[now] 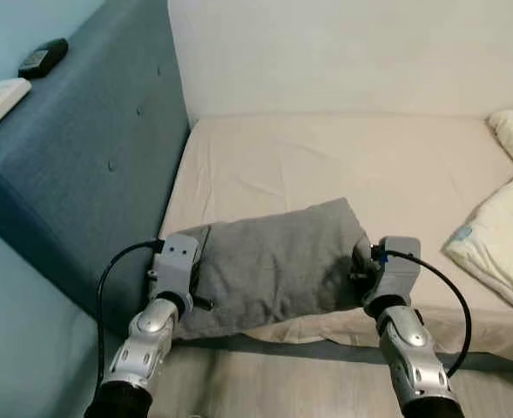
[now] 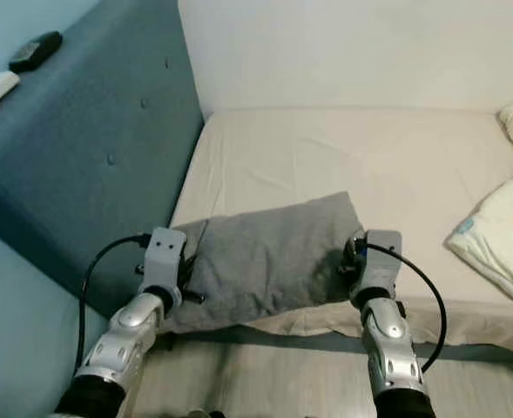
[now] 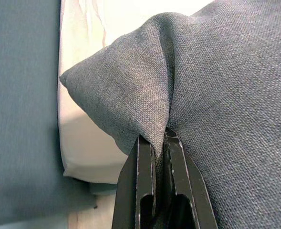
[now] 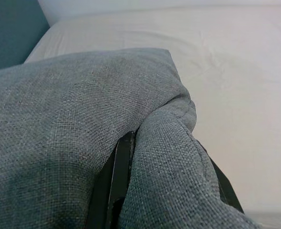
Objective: Clean up the room
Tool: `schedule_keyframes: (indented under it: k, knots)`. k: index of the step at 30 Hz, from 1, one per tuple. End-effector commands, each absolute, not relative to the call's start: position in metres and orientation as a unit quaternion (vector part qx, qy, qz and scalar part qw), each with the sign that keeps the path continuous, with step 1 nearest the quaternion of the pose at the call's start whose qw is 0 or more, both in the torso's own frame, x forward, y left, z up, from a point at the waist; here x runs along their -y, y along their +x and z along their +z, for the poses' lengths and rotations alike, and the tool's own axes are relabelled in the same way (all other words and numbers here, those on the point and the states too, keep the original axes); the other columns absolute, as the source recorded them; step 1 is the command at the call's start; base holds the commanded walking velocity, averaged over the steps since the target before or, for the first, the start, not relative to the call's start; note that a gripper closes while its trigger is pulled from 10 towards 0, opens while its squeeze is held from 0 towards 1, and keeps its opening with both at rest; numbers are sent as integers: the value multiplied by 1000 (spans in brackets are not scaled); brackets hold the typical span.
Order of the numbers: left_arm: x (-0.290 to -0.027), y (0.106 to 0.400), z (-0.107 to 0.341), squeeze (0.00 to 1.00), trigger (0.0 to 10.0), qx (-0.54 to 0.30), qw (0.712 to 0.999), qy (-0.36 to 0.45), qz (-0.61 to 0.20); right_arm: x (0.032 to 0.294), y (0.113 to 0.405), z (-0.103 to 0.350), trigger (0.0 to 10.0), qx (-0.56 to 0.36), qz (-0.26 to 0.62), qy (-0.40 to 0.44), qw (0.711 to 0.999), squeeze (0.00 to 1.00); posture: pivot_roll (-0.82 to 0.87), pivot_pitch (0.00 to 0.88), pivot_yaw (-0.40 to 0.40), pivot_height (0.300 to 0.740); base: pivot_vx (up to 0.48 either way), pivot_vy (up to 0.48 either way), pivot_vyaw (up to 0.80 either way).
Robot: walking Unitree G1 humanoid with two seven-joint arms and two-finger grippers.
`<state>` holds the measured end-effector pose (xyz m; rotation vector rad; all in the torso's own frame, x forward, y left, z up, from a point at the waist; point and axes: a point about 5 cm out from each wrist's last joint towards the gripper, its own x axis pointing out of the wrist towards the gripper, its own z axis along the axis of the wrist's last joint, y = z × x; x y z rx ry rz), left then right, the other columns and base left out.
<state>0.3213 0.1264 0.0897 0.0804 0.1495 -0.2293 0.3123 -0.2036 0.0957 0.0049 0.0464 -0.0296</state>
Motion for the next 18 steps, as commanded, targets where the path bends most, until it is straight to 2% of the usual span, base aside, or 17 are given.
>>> schedule_keyframes:
  k: [1, 18]
  knots:
    - [-119, 321, 98, 0, 10000, -47, 990, 30, -132, 195, 312, 96, 10000, -18, 6, 2, 1000, 0, 18, 205, 8, 733, 345, 0, 0]
    - [-121, 321, 98, 0, 10000, -47, 990, 30, -130, 195, 313, 96, 10000, -20, 8, 3, 1000, 0, 19, 200, 8, 733, 340, 0, 0]
